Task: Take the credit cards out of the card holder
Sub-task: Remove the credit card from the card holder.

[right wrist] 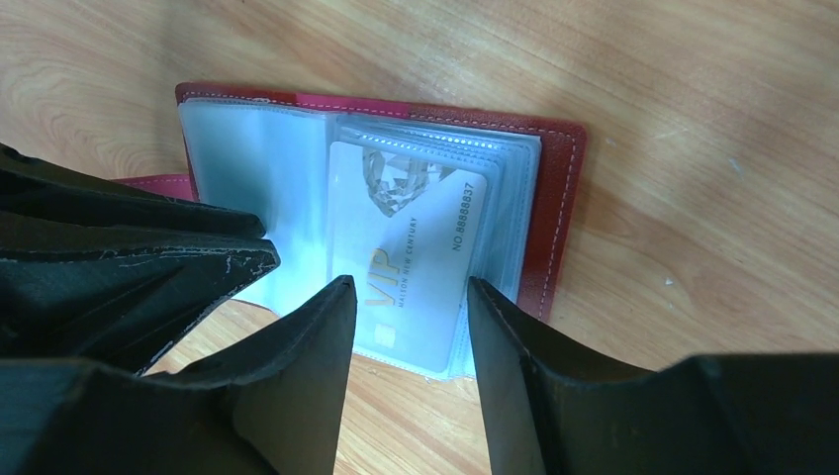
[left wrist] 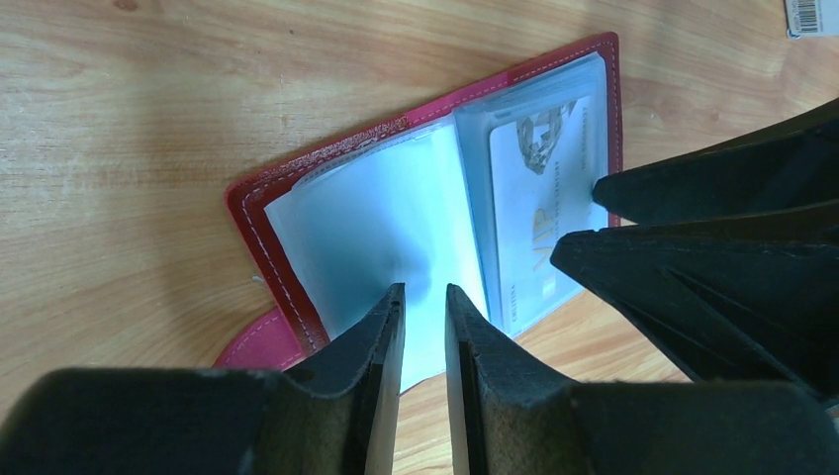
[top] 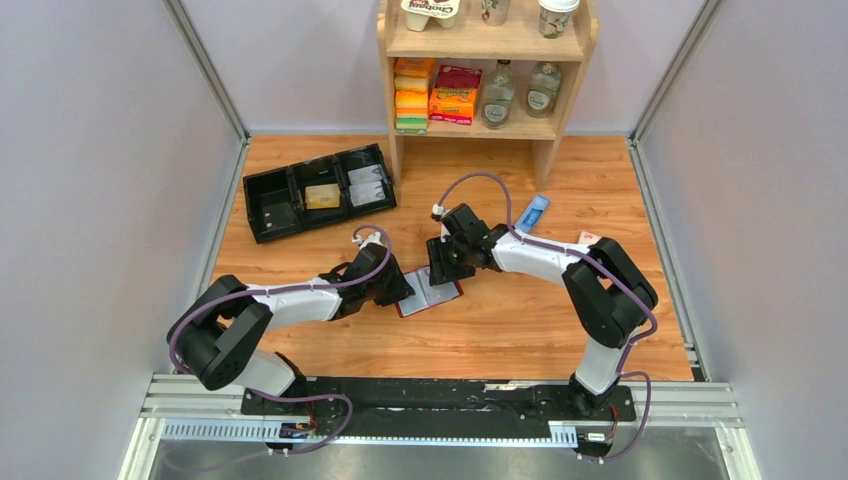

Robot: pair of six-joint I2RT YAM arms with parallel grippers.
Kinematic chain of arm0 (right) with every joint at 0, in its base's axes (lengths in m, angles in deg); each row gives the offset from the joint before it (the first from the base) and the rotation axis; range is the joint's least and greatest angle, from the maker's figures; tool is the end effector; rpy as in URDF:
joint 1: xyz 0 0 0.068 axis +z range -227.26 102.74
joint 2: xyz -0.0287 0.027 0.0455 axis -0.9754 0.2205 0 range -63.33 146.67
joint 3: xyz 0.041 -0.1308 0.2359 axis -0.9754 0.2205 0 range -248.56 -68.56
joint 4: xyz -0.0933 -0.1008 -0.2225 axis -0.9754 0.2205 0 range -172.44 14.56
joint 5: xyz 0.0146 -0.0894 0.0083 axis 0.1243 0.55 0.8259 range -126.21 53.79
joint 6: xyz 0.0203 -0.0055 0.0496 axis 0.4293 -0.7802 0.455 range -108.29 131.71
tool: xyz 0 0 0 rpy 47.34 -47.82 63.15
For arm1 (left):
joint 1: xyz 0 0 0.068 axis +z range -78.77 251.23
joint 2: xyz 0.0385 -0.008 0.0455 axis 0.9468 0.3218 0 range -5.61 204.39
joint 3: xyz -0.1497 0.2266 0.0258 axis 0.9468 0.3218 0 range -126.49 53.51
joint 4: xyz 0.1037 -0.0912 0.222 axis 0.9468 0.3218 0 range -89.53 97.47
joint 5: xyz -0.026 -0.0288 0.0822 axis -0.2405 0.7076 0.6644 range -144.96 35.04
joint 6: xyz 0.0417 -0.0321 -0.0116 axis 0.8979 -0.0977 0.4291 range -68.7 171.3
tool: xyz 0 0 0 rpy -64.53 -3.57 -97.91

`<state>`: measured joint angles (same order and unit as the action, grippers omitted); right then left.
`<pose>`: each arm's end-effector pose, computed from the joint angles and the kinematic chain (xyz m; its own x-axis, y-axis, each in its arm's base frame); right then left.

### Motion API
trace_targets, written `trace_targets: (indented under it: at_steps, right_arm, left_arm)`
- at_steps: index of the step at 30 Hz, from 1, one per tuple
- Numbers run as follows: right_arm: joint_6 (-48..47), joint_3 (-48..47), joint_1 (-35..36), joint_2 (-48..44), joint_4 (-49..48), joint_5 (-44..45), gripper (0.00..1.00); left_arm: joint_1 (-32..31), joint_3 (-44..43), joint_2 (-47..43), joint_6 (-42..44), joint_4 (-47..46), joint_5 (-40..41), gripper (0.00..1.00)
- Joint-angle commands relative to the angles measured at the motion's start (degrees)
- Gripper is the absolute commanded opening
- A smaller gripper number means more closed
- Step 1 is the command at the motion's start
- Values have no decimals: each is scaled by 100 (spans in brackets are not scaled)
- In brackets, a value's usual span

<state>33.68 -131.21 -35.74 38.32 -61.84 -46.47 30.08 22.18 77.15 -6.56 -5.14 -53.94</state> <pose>0.2629 0.2412 0.1705 -0.8681 -0.2770 -0.4119 -0.4259 0.8417 0.3318 0.1983 -0.1724 0.1427 -0.8365 -0.3935 -0.3814 -0.1124 0.8044 -0.5834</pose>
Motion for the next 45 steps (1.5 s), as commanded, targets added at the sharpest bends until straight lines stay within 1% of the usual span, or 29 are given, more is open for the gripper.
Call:
trace_targets:
  at_steps: [1,5,11,16,21,29,37,42,45]
  right_arm:
    - [-88,-98,-21,136,-197,-388,50]
    - [-88,-98,-21,198,-241,-617,50]
    - [-36,-89,-100,329,-171,-591,49]
    - [26,-72,-179,470,-100,-582,47]
    - [35,-80,-197,558,-82,-591,46]
    - [35,-54,-205,558,-82,-617,45]
    - [52,-45,-241,602,-100,-688,45]
    - [96,-19,-302,611,-144,-767,45]
    - [131,7,-337,620,-179,-802,45]
  left_arm:
    - [28,136,56,-76,-10,-58,29]
    - [45,180,56,-67,-133,-66,29]
    - [63,355,-207,-128,-467,-66,31]
    - [72,531,-664,-277,-880,-66,39]
    - [89,637,-709,-410,-1346,-295,45]
    - [300,777,-173,-743,-1988,-497,46]
    - [546,1120,758,-1253,-3366,-927,46]
    - [555,1182,1224,-1464,-4324,-1270,42]
    - [564,1217,1242,-1473,-4616,-1358,38]
